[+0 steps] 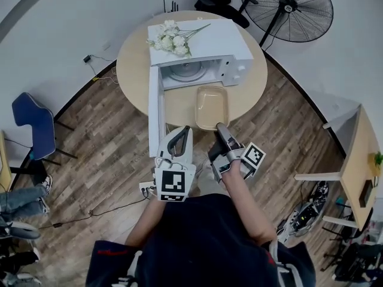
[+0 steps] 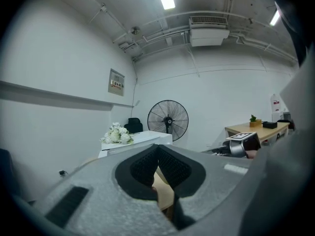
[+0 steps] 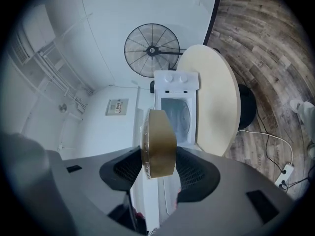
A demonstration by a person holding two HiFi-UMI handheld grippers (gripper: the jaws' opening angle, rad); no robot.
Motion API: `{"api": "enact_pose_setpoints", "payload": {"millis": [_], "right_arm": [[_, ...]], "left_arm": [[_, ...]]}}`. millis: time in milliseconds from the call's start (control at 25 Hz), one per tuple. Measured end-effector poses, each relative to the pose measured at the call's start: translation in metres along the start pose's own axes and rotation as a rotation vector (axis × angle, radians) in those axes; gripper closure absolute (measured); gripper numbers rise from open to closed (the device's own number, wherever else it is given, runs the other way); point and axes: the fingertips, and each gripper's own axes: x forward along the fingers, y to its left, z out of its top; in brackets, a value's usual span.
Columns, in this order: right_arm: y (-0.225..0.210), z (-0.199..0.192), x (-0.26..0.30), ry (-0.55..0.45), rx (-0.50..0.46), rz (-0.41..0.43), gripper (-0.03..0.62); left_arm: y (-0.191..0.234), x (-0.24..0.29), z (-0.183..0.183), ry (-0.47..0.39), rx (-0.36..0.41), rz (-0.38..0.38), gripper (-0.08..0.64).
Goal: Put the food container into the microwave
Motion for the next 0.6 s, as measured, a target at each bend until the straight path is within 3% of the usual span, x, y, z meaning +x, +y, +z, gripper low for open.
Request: {"api": "enact_pose_setpoints", "payload": {"millis": [600], "right_arm": [[-0.021, 0.083, 0.102, 0.150, 0.017, -0.088, 0.377]], "left_arm": [[0.033, 0.119, -0.003, 0.080, -0.027, 0.132, 0.545]]}}
